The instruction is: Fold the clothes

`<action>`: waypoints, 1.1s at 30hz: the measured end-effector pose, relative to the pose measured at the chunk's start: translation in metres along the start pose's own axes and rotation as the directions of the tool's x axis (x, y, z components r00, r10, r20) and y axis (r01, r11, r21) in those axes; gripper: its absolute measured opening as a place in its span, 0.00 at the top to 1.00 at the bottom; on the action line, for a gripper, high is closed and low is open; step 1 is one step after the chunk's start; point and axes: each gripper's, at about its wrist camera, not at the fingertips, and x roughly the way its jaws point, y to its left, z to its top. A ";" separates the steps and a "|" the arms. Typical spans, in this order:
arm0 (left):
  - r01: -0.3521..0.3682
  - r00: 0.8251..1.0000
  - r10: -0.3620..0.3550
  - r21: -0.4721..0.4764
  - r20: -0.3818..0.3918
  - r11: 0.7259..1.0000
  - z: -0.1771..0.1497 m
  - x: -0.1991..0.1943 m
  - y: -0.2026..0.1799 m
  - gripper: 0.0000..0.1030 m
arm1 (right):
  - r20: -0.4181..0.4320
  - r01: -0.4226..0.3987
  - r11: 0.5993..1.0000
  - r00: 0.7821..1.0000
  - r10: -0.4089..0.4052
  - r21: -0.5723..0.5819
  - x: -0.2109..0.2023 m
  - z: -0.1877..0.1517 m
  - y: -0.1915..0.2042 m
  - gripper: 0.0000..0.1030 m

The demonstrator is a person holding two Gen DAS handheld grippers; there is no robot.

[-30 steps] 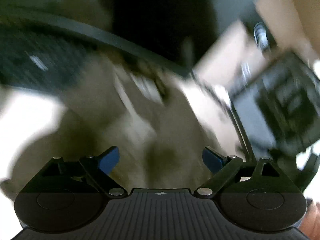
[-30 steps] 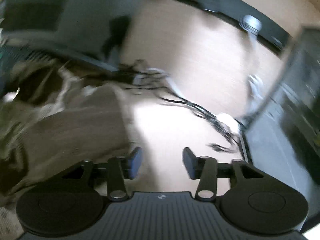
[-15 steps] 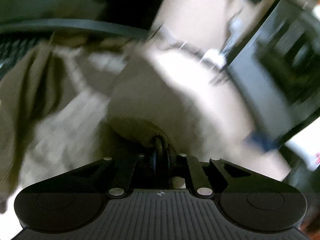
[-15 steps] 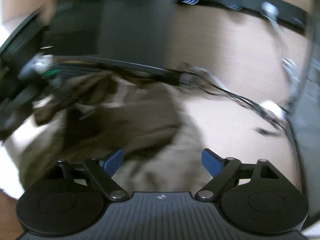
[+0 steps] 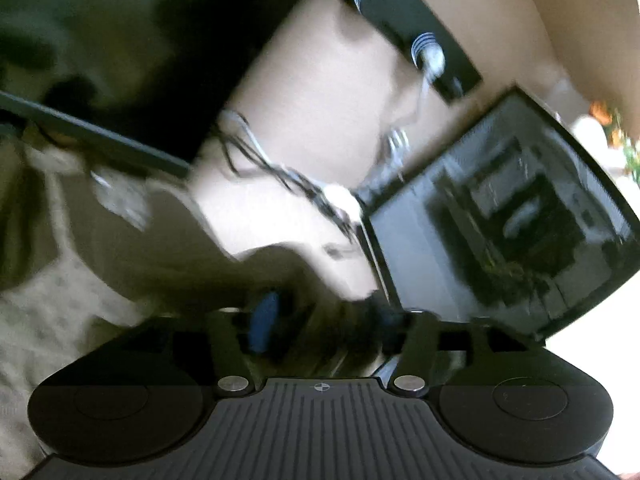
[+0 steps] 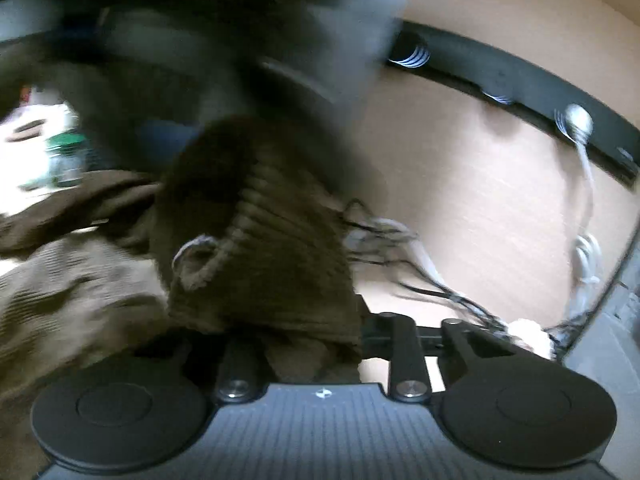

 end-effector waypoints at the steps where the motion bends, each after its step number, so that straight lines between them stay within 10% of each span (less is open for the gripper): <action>1: -0.038 0.999 0.038 0.014 0.030 0.999 0.002 -0.012 0.006 0.22 | -0.006 0.063 0.998 0.998 -0.062 0.011 0.010 0.003 -0.017 0.84; 4: -0.215 0.972 0.209 0.058 0.104 0.975 0.000 -0.039 0.027 0.11 | -0.064 0.282 0.956 0.959 -0.277 0.085 0.041 0.012 -0.076 0.86; 7: -0.407 0.908 0.397 0.060 0.134 0.911 -0.002 -0.053 0.058 0.10 | -0.149 0.435 0.895 0.896 -0.419 0.099 0.069 0.009 -0.113 0.87; 11: -0.562 0.824 0.554 0.043 0.121 0.826 -0.002 -0.054 0.099 0.10 | -0.220 0.466 0.883 0.868 -0.445 0.056 0.089 0.000 -0.114 0.87; 14: -0.602 0.798 0.597 0.085 0.079 0.794 -0.004 -0.042 0.121 0.10 | -0.268 0.464 0.886 0.857 -0.441 0.025 0.101 -0.007 -0.107 0.85; 18: -0.632 0.771 0.635 0.193 0.054 0.751 -0.006 -0.019 0.134 0.11 | -0.262 0.484 0.875 0.848 -0.461 0.026 0.094 -0.009 -0.094 0.35; 21: -0.621 0.774 0.633 0.237 0.034 0.747 -0.008 -0.009 0.140 0.22 | -0.212 0.523 0.851 0.839 -0.501 0.058 0.069 -0.004 -0.085 0.30; 25: -0.618 0.770 0.637 0.270 0.018 0.739 -0.008 -0.004 0.143 0.59 | -0.128 0.427 0.866 0.904 -0.407 0.260 0.030 0.002 -0.073 0.18; 28: -0.622 0.769 0.636 0.301 0.064 0.723 -0.002 -0.010 0.135 0.86 | -0.126 0.175 0.928 0.982 -0.140 0.329 0.037 0.005 -0.042 0.17; 33: -0.672 0.738 0.650 0.286 0.181 0.683 0.023 -0.045 0.126 0.86 | -0.194 -0.100 0.942 0.966 0.169 0.320 0.076 -0.008 0.019 0.18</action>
